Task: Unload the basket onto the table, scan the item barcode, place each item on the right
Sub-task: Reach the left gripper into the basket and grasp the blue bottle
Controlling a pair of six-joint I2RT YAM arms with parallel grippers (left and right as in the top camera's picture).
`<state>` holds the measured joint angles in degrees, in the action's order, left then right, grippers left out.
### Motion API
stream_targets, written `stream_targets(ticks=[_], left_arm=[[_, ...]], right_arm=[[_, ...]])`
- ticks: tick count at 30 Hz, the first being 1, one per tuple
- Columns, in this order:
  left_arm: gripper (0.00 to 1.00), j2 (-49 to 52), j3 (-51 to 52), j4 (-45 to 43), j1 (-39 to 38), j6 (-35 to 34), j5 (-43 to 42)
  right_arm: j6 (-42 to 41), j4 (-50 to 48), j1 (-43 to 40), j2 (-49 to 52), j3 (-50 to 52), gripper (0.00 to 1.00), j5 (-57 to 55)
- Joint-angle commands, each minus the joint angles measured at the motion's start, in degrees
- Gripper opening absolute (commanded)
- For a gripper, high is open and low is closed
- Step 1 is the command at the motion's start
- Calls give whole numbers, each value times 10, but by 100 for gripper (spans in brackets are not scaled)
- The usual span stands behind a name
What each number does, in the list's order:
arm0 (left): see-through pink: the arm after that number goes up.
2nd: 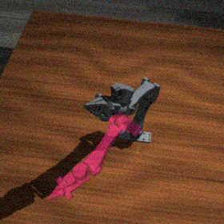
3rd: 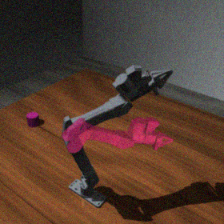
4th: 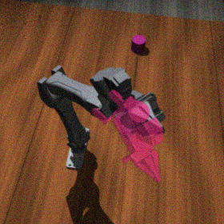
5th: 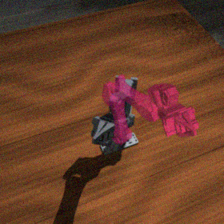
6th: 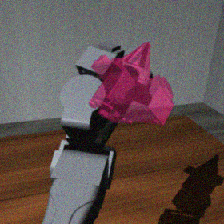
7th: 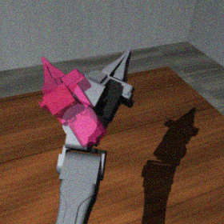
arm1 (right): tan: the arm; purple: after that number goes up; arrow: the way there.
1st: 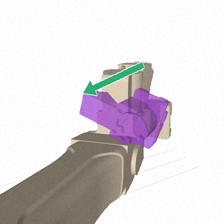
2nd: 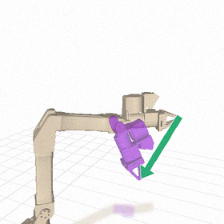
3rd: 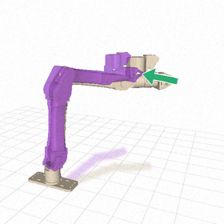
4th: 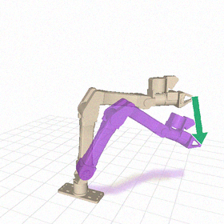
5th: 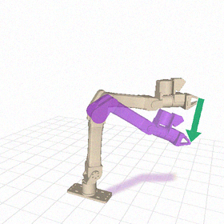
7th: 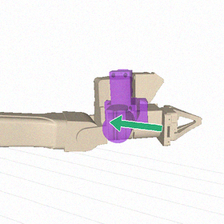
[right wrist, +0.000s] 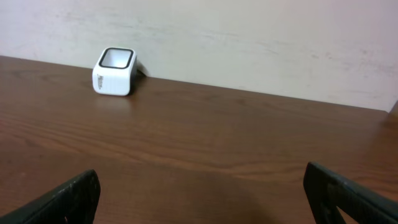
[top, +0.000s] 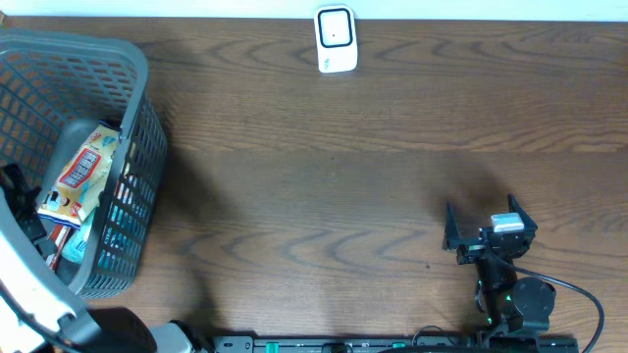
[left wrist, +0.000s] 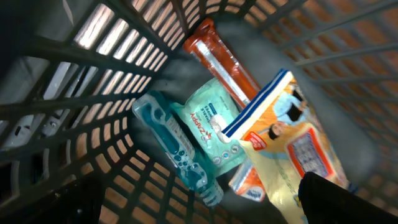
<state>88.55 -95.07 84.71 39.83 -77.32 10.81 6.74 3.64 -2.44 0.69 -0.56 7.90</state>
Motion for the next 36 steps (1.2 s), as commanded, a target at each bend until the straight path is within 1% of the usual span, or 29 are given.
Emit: stream_targets(ticks=[1, 6, 10, 15, 23, 24, 26, 31, 33, 35, 36], left_arm=[[99, 52, 19, 3, 3, -29, -19], [99, 100, 51, -3, 3, -30, -57], [99, 105, 113, -50, 3, -30, -57], [99, 105, 195, -132, 1, -22, -57], [99, 105, 285, -213, -1, -23, -59], [97, 105, 293, -220, -1, -23, -59], [82, 105, 319, -244, -1, -23, -59], [59, 105, 372, -281, -7, -23, -59], [47, 105, 388, -290, -9, -23, -59], [32, 105, 396, -294, -9, -22, -59], [27, 104, 396, -296, -9, -14, -59]], right_arm=[[6, 1, 4, -3, 2, 99, -1], [6, 1, 4, -3, 2, 99, 0], [6, 1, 4, -3, 2, 99, -1], [6, 1, 4, -3, 2, 99, -1], [6, 1, 4, -3, 2, 99, -1], [6, 1, 4, -3, 2, 99, -1], [6, 1, 4, -3, 2, 99, -1], [6, 1, 4, -3, 2, 99, -1], [6, 1, 4, -3, 2, 99, -1], [6, 1, 4, -3, 2, 99, -1], [6, 1, 4, -3, 2, 99, -1]])
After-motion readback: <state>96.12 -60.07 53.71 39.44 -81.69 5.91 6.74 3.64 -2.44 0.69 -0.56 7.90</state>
